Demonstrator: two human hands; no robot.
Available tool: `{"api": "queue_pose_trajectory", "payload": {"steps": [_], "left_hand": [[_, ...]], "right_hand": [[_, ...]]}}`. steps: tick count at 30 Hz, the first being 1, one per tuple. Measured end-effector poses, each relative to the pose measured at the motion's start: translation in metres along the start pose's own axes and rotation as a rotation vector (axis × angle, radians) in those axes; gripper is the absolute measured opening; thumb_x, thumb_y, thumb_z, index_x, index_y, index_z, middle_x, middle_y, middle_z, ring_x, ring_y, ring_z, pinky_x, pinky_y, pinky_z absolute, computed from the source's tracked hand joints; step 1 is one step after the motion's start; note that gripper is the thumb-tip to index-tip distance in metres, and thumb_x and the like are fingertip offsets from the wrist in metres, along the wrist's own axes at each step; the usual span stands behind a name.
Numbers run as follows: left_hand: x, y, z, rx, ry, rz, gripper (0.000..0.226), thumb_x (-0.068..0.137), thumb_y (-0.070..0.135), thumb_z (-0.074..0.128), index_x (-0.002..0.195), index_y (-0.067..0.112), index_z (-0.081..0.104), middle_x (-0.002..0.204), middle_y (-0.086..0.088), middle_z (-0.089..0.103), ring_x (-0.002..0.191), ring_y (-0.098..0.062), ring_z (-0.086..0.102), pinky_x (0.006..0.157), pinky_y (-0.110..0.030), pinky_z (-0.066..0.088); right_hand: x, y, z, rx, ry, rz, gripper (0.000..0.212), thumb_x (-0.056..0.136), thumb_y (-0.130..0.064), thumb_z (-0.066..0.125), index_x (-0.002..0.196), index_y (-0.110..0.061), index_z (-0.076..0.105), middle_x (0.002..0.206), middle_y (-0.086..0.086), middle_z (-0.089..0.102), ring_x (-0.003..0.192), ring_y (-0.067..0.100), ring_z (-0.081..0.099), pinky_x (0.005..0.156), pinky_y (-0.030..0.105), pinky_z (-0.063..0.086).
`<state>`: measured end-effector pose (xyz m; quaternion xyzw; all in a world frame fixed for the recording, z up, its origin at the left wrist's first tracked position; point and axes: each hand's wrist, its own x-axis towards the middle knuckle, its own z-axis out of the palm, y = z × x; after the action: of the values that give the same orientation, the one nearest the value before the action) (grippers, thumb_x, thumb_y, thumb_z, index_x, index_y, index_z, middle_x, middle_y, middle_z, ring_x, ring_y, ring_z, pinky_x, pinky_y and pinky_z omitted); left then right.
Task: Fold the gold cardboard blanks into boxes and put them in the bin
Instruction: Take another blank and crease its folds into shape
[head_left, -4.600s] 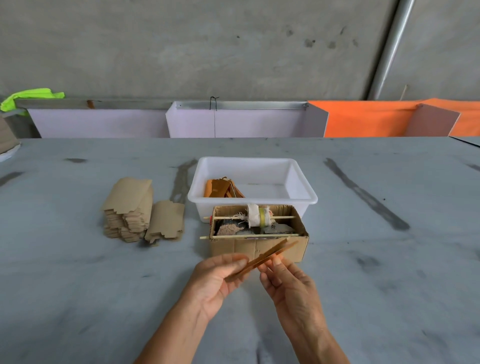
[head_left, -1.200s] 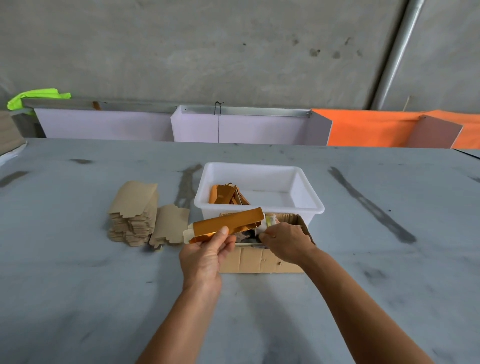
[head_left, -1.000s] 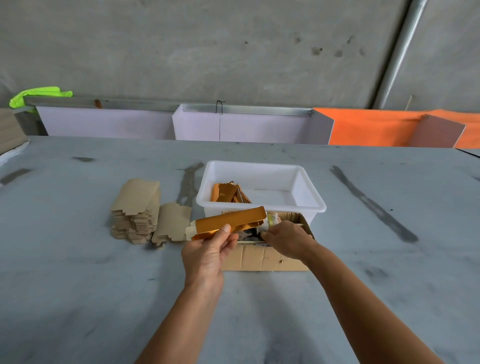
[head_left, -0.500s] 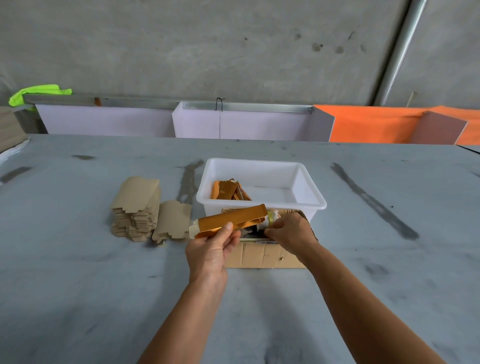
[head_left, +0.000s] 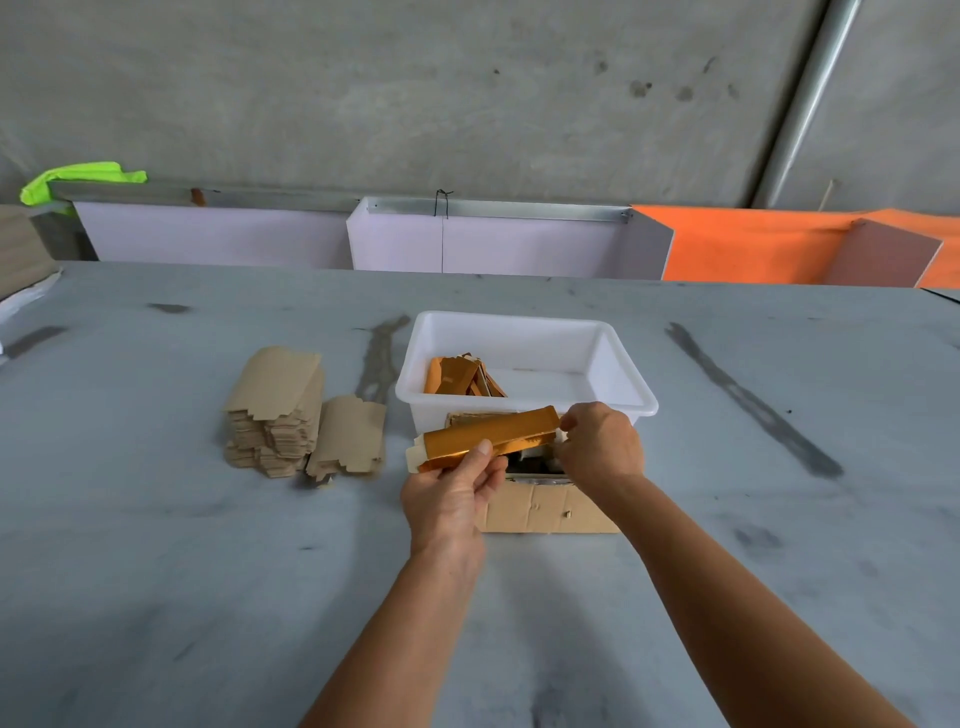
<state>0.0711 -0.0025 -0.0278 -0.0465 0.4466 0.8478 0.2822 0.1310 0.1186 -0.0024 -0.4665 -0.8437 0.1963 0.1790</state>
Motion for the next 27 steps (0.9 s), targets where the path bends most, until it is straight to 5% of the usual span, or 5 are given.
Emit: {"api": "queue_pose_trajectory", "payload": {"steps": [4,12,20,23,27], "left_hand": [[0.001,-0.002,0.005,-0.066,-0.009,-0.036,0.029,0.078,0.001,0.072,0.105,-0.002,0.062,0.097,-0.02,0.071,0.078,-0.028,0.073,0.062,-0.029,0.06],[0.002,-0.011,0.014,-0.037,0.079,-0.029,0.02,0.074,0.002,0.076,0.09,0.008,0.064,0.094,-0.011,0.071,0.085,-0.028,0.071,0.065,-0.03,0.06],[0.002,-0.015,0.015,-0.065,0.072,0.01,0.017,0.076,-0.001,0.073,0.088,0.008,0.064,0.094,-0.011,0.07,0.087,-0.028,0.07,0.061,-0.025,0.059],[0.004,-0.016,0.016,-0.07,0.076,0.014,0.016,0.077,-0.002,0.073,0.088,0.006,0.064,0.094,-0.012,0.07,0.086,-0.028,0.07,0.057,-0.023,0.058],[0.004,-0.016,0.018,-0.08,0.07,0.031,0.016,0.077,-0.006,0.071,0.084,0.007,0.063,0.088,-0.011,0.069,0.089,-0.031,0.068,0.059,-0.024,0.059]], "right_hand": [[0.002,-0.005,-0.002,0.056,0.02,0.079,0.021,0.08,0.0,0.059,0.097,-0.008,0.066,0.086,0.006,0.063,0.075,0.024,0.057,0.062,0.027,0.044],[0.001,-0.001,-0.006,0.433,-0.032,0.254,0.011,0.07,0.005,0.066,0.072,-0.006,0.067,0.073,0.014,0.07,0.074,0.03,0.069,0.07,0.04,0.06],[-0.027,0.003,-0.006,0.608,0.026,0.278,0.026,0.067,0.004,0.068,0.053,-0.016,0.057,0.059,0.007,0.064,0.065,0.028,0.065,0.055,0.032,0.049],[-0.042,0.005,-0.006,0.707,0.041,0.28,0.026,0.07,0.001,0.071,0.054,-0.016,0.058,0.05,0.0,0.06,0.055,0.02,0.06,0.052,0.029,0.045],[-0.061,0.012,-0.002,0.86,0.014,0.333,0.018,0.073,-0.003,0.076,0.068,-0.014,0.062,0.063,0.002,0.062,0.048,0.01,0.057,0.043,0.018,0.039]]}}
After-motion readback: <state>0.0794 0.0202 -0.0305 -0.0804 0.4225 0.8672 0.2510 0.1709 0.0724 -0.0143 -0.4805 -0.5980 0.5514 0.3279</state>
